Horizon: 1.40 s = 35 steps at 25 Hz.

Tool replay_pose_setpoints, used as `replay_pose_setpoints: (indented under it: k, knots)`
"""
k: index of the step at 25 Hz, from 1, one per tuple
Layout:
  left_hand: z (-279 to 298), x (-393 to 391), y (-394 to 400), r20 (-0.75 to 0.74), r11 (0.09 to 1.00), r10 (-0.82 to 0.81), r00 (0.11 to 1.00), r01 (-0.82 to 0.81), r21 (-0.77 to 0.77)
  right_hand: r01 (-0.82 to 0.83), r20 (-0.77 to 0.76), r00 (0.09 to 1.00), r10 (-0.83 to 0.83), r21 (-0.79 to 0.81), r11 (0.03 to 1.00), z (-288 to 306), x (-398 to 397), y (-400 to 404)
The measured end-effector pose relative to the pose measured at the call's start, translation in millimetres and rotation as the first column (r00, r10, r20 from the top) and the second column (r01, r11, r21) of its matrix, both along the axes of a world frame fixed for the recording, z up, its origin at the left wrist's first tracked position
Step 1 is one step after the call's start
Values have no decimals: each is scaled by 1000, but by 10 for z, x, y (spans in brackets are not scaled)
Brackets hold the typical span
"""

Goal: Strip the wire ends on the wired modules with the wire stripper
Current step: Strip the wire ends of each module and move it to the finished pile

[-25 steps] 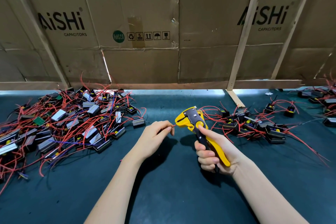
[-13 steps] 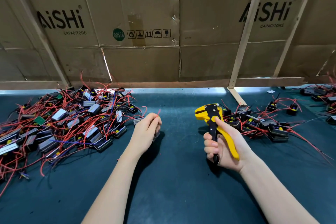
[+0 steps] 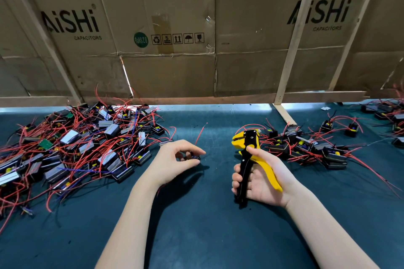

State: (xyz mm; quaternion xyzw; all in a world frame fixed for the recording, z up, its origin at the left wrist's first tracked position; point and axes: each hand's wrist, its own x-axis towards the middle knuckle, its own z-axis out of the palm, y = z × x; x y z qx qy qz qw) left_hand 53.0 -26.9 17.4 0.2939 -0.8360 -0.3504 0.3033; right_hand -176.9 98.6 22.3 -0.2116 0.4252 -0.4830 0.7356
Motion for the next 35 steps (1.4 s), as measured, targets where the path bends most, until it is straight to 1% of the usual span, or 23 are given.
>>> replay_pose_setpoints:
  k: [2,5,7,9,12,19,24,27,35]
  knots:
    - [-27,-50,-1,3,1000,14,1000,-14,-27,-21,-14,1000,21,-7,1000,3,6,1]
    - [-51,-74,-3,-11,998,60,998,-60,-20,-72,-32,997,71,-32,997,7,-4,8]
    - [-62,-114,27,-4,996,88,996,-88,-23,-158,-60,986,155,-61,986,9,-25,13]
    - [-82,-161,47,21,994,94,995,-93,-59,-249,-81,967,242,-85,965,6,-39,13]
    - [-93,-186,51,35,992,84,996,-81,-93,-326,-79,945,319,-100,940,-3,-60,1]
    - [-115,-219,73,-39,995,70,997,-73,-67,-362,-75,932,355,-107,926,-34,-82,-29]
    - [-130,-247,84,-42,996,54,998,-57,-71,-408,-92,912,399,-101,908,-17,-82,-32]
    - [-131,-253,84,-47,996,58,997,-61,-71,-407,-102,912,398,-82,910,-2,-77,-32]
    - [-133,-265,88,-54,996,64,996,-67,-59,-374,-185,913,364,-19,927,45,-8,-23]
